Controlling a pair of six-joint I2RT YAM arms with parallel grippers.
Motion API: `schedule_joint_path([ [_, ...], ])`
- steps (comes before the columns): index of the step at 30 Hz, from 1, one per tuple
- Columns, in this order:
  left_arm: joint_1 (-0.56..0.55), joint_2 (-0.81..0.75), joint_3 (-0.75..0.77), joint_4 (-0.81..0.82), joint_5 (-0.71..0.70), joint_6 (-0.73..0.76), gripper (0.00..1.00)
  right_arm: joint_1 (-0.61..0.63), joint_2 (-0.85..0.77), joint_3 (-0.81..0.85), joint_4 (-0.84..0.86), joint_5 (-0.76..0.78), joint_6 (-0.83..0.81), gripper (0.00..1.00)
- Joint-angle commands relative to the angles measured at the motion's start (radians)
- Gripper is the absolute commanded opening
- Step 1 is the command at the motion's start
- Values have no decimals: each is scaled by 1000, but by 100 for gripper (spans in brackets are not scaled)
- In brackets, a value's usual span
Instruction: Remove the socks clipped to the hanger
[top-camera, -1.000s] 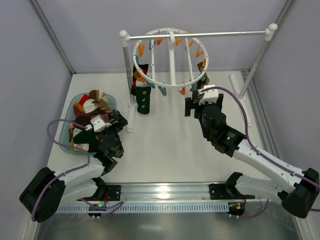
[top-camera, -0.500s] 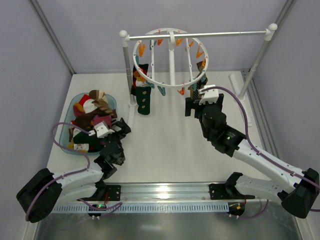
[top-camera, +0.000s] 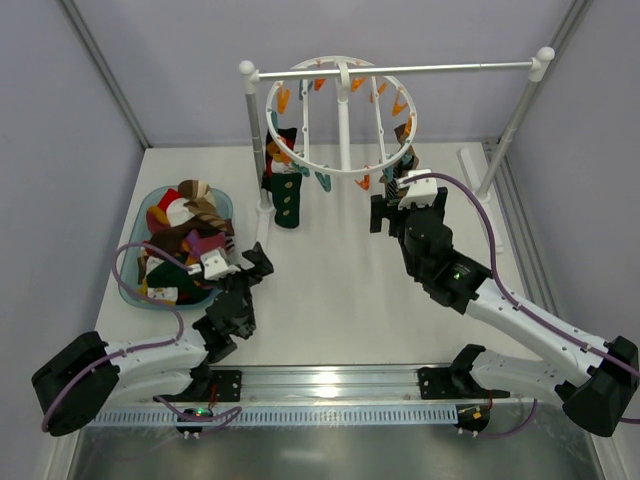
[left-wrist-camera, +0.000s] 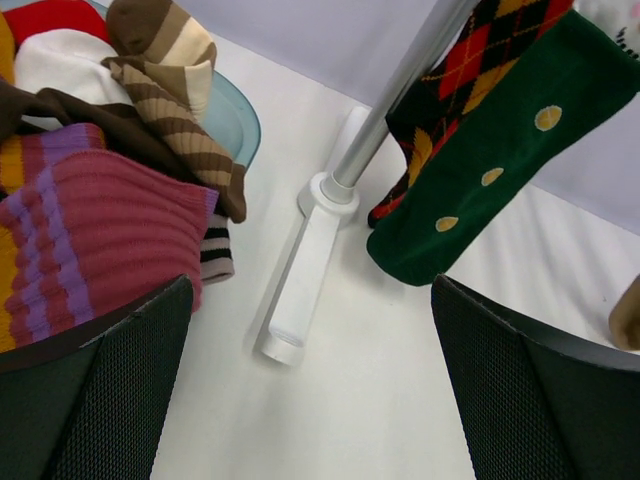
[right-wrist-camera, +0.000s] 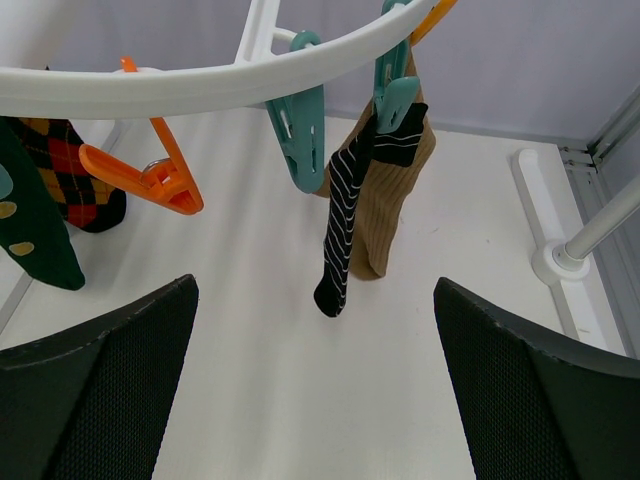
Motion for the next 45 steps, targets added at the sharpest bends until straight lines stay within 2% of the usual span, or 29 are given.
schedule_joint_path([
  [1, -32, 22, 10, 76, -26, 4, 100, -4, 4, 5, 17, 6, 13, 99],
  [7, -114, 151, 74, 171, -33, 93, 100, -9, 3, 7, 16, 6, 12, 100],
  [11, -164, 335, 117, 418, -72, 268, 100, -10, -2, 2, 14, 3, 13, 100],
  [12, -173, 358, 125, 508, -82, 330, 99, -9, -4, 2, 14, 2, 13, 100],
  [14, -199, 406, 155, 588, -86, 406, 100, -12, -10, -2, 16, -1, 15, 100],
  [21, -182, 502, 352, 619, -31, 644, 100, -21, -56, -33, 37, -14, 19, 99],
  [24, -136, 492, 410, 565, 40, 659, 100, -19, -92, -55, 46, -20, 26, 100],
  [25, -91, 473, 427, 510, 64, 639, 100, -19, -102, -59, 51, -26, 26, 100],
  [27, -34, 450, 479, 278, 173, 503, 100, -19, -126, -73, 57, -34, 29, 100],
  [28, 29, 435, 496, 195, 225, 445, 100, -21, -135, -78, 57, -41, 29, 100],
  [29, 66, 417, 530, 56, 317, 355, 100, -21, -143, -85, 57, -43, 29, 100],
  [30, 95, 412, 539, 25, 347, 307, 100, -21, -155, -88, 60, -44, 32, 100],
  [33, 138, 421, 539, 47, 368, 326, 100, -21, -172, -98, 65, -44, 33, 100],
  [37, 201, 467, 611, -85, 463, 267, 100, -21, -175, -102, 66, -57, 35, 100],
  [45, 253, 593, 623, -31, 516, 262, 100, -23, -172, -101, 65, -54, 35, 100],
])
